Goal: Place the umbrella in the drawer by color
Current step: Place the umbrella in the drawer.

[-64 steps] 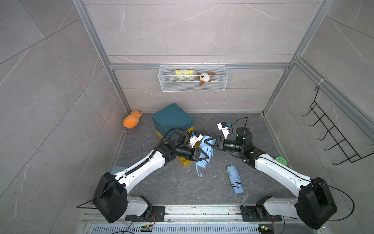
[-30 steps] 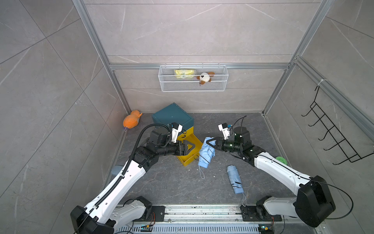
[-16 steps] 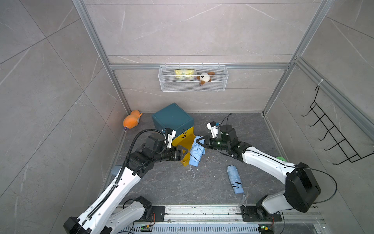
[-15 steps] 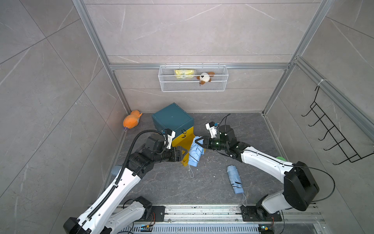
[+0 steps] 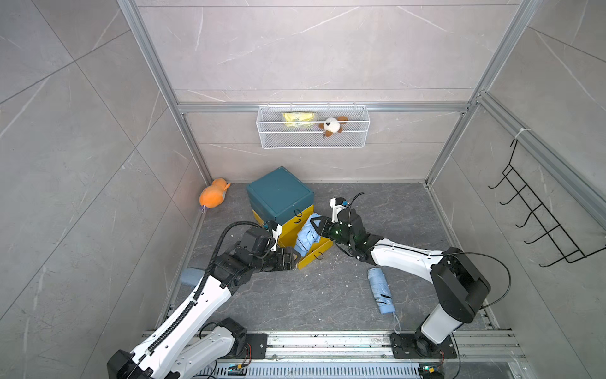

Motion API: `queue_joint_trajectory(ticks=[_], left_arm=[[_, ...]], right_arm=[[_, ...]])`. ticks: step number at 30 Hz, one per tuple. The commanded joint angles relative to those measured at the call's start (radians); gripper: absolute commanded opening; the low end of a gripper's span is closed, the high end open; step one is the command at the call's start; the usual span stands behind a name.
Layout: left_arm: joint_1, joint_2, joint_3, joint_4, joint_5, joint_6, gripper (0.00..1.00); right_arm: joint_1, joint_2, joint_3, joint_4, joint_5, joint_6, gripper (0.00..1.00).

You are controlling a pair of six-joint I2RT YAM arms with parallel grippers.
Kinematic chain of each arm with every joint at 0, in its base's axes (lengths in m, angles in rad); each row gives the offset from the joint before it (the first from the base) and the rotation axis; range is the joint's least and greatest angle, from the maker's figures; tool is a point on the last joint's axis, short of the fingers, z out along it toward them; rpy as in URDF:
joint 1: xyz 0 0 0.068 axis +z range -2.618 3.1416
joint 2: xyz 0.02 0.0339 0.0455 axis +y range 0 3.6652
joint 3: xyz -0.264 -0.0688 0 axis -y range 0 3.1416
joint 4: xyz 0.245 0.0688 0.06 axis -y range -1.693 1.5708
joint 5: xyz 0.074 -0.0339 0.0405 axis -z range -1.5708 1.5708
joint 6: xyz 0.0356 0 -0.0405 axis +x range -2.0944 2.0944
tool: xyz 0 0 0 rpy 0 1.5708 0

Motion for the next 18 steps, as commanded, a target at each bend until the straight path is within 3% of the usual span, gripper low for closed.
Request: queue_joint_trajectory(ticks=[1,8,18], left_arm=[[0.004,-0.024,-0.01,0.038,-0.004,-0.014,0.76],[0.005,-0.028,-0.02,0.038,0.0,-0.015,0.76],[0.005,-0.031,-0.032,0.047,0.002,-0.017,0.76]], right_arm=[[0.02,0.035,0.016,0.111,0.132,0.028,0.18],[0.049,0.086,0.004,0.156,0.235,0.015,0.17],[0.063,0.147,0.017,0.145,0.221,0.043,0.17]])
